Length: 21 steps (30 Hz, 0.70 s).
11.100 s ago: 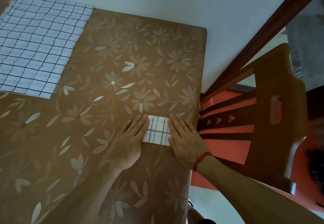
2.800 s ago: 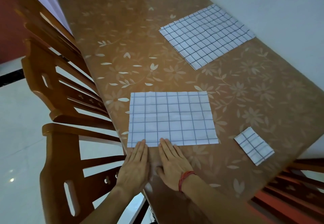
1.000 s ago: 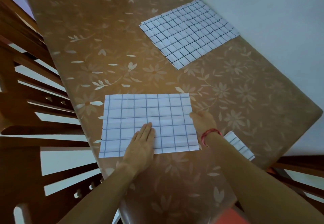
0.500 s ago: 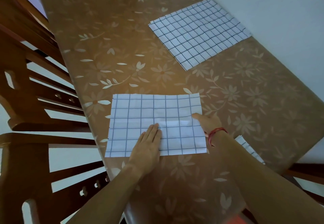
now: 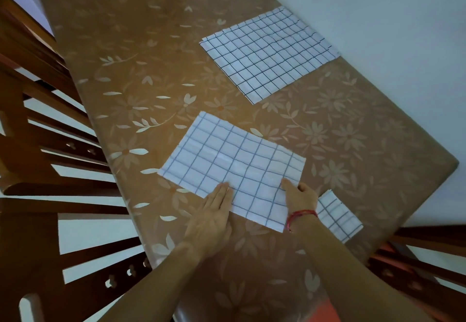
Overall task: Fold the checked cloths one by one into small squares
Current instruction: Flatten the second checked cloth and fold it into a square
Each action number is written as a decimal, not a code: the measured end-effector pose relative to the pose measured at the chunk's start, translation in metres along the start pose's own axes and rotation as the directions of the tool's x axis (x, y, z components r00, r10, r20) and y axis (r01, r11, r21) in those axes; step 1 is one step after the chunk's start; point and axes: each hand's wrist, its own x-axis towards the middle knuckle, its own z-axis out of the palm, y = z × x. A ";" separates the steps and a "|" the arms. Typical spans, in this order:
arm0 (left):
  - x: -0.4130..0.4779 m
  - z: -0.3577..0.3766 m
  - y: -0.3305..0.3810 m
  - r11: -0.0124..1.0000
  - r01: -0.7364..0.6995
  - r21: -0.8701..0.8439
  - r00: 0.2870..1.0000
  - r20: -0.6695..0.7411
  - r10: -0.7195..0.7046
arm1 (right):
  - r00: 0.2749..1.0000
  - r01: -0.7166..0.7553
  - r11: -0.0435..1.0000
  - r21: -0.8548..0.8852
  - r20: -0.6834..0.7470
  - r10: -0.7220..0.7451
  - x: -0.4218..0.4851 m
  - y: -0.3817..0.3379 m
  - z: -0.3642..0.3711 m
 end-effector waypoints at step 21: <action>-0.076 -0.008 -0.010 0.997 0.049 0.056 0.978 0.200 -0.059 | 0.867 -0.362 0.906 0.220 0.437 0.240 -0.094 0.042 -0.070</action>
